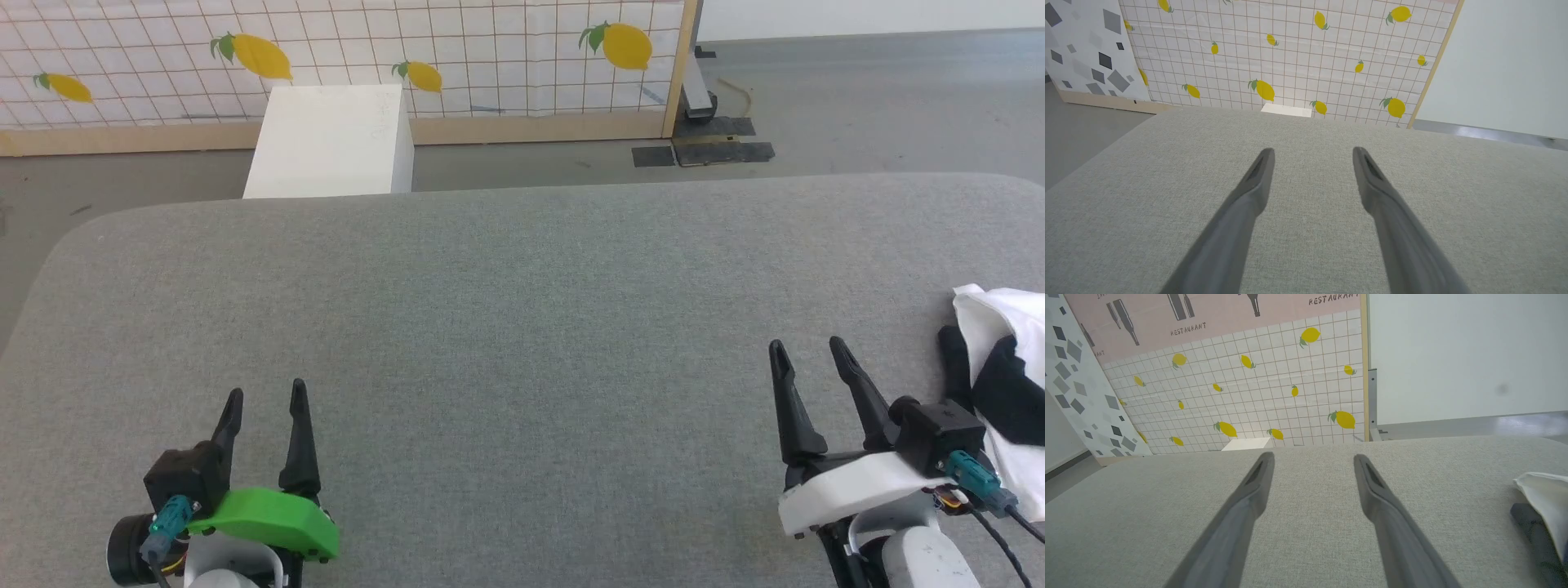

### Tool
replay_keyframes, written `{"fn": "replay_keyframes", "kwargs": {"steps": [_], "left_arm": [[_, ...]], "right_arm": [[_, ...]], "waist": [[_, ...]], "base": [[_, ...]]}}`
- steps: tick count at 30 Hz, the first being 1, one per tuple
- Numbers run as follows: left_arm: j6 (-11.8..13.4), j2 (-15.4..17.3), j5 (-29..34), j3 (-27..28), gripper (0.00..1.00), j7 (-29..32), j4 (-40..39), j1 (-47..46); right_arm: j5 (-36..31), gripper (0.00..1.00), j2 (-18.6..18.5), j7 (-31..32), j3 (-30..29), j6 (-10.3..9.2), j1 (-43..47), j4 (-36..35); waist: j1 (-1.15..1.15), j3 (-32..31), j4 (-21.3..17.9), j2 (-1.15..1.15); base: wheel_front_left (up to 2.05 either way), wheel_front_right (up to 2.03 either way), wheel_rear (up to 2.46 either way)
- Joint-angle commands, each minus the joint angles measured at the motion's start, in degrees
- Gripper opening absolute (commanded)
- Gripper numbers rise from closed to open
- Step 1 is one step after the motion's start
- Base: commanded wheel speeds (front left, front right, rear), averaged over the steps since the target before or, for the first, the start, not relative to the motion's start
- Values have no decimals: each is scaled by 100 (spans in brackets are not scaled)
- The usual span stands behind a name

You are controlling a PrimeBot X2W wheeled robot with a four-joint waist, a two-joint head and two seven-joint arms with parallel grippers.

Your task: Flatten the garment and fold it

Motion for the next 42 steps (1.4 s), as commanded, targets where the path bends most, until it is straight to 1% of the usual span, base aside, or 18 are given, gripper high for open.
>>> {"fn": "replay_keyframes", "kwargs": {"steps": [1,9,10,42], "left_arm": [[-18,2,-59,4,100,-42,21,-51],[-59,-2,-104,3,100,-55,79,-67],[-37,1,-39,0,0,-17,79,-4],[-61,-143,395,71,0,353,-218,58]], "right_arm": [[42,100,0,-9,-1,-8,33,23],[85,100,0,-28,27,-8,1,56],[46,0,0,-1,23,0,0,44],[-246,0,0,316,-4,-2,123,-271]], "waist": [[0,0,1,0],[0,-15,-12,0],[0,-14,-11,0],[0,-67,27,0]], "base": [[0,0,0],[0,0,0],[0,0,0],[0,0,0]]}}
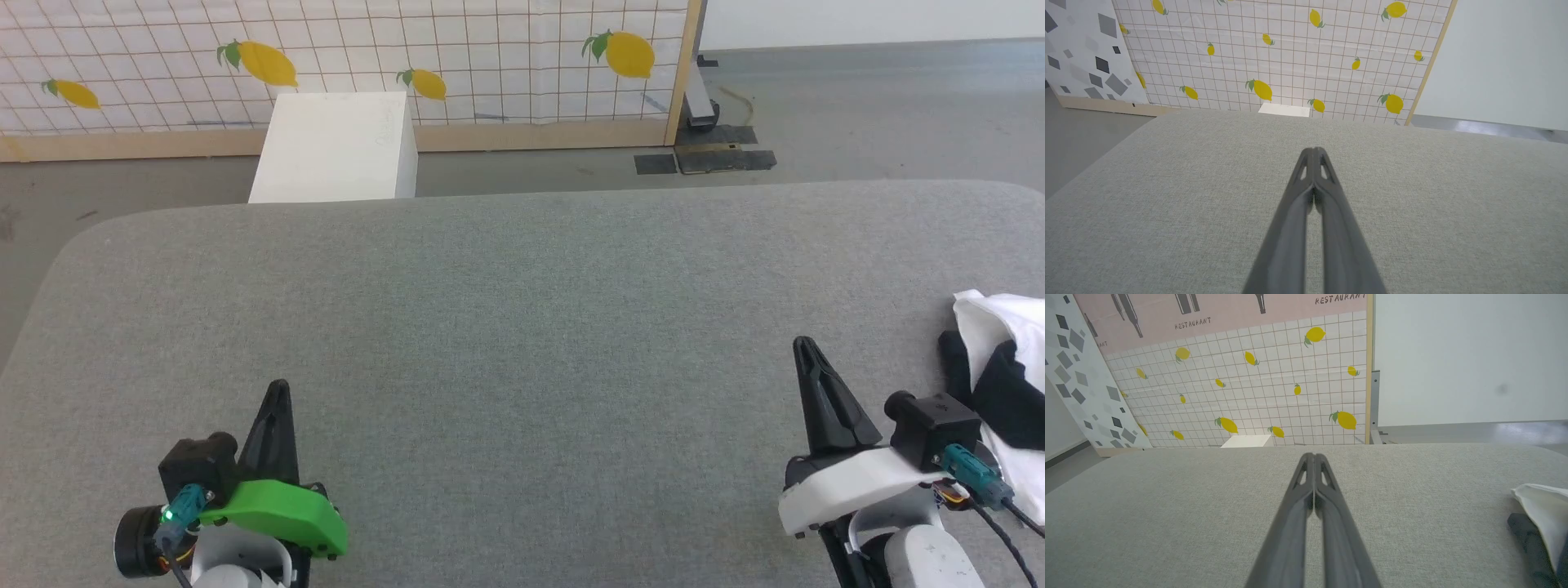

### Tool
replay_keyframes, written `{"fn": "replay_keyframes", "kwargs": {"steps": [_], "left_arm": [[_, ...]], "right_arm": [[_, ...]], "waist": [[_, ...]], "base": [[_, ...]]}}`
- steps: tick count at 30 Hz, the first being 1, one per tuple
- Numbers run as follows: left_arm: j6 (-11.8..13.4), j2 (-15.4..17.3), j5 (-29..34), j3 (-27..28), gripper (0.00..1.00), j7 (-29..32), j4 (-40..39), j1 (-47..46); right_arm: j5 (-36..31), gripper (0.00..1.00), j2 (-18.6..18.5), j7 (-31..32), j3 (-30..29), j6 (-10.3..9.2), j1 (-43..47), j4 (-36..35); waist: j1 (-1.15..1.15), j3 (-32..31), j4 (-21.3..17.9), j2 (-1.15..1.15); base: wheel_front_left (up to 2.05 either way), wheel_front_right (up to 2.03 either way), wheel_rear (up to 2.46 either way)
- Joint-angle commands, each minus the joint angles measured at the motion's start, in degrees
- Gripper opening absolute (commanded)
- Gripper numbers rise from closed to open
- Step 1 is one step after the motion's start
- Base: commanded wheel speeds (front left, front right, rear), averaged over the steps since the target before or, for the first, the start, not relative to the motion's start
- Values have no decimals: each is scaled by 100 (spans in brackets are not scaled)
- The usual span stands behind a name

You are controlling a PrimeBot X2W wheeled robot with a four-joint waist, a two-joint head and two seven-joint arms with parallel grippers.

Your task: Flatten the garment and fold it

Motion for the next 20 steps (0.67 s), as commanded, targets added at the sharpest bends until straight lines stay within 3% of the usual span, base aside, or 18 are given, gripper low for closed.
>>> {"fn": "replay_keyframes", "kwargs": {"steps": [1,20], "left_arm": [[-25,-30,129,23,0,24,-48,57],[-40,-117,390,65,0,236,-228,93]], "right_arm": [[-80,0,0,39,-9,-2,83,-55],[-253,0,0,230,-24,-3,158,-245]], "waist": [[0,-3,2,0],[0,-34,25,0]], "base": [[0,0,0],[0,0,0]]}}
